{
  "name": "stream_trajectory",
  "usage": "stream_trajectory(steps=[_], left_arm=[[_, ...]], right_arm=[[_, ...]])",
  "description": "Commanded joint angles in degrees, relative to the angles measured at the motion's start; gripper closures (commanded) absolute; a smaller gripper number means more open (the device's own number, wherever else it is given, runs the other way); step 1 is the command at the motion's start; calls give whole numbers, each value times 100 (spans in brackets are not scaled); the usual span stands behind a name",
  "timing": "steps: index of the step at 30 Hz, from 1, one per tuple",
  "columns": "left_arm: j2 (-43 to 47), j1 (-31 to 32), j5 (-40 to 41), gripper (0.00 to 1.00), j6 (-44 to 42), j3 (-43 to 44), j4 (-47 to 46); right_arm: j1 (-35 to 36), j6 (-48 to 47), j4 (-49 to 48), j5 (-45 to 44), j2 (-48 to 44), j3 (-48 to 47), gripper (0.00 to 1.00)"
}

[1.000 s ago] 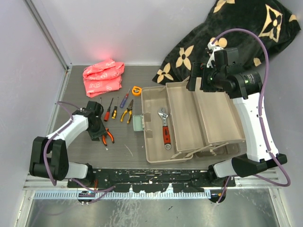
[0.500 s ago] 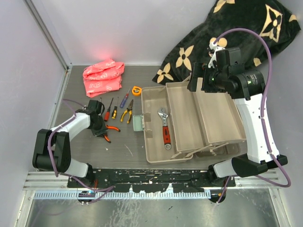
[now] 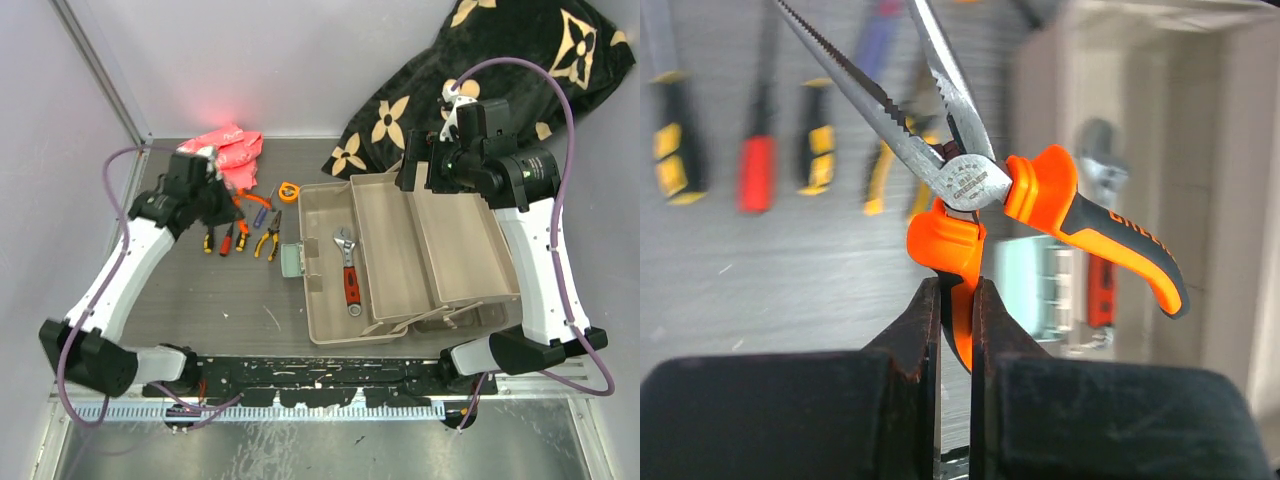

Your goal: Pack the tool kit

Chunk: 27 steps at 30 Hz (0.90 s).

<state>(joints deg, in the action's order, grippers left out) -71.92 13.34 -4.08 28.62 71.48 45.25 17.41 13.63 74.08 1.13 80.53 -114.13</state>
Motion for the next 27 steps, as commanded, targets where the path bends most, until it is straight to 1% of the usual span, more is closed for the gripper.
stream_trajectory(steps=[1, 3, 5, 8, 11, 14, 19, 27], left_arm=[[-1093, 1227, -700, 100, -198, 1351, -174], [-1713, 1727, -719, 100, -179, 2059, -117], [-2309, 2019, -694, 100, -190, 2723, -88], [-3243, 2316, -713, 100, -204, 3887, 159], [-4270, 2511, -778, 100, -220, 5174, 721], [-4951, 2757, -735, 100, -366, 6341, 1067], [-5402, 3188, -722, 100, -491, 6947, 1257], [-5692, 3508, -644, 100, -296, 6964, 1155]], right_arm=[[-10, -27, -451, 25, -80, -141, 0], [-8, 42, -494, 45, -109, -162, 0], [-14, 111, -516, 46, -160, -184, 0], [-9, 186, -494, -1, -276, -202, 0], [-8, 251, -437, -110, -436, -155, 0], [-11, 289, -373, -207, -584, -98, 0], [-9, 284, -300, -348, -703, -80, 0], [-8, 213, -274, -366, -701, -89, 0]])
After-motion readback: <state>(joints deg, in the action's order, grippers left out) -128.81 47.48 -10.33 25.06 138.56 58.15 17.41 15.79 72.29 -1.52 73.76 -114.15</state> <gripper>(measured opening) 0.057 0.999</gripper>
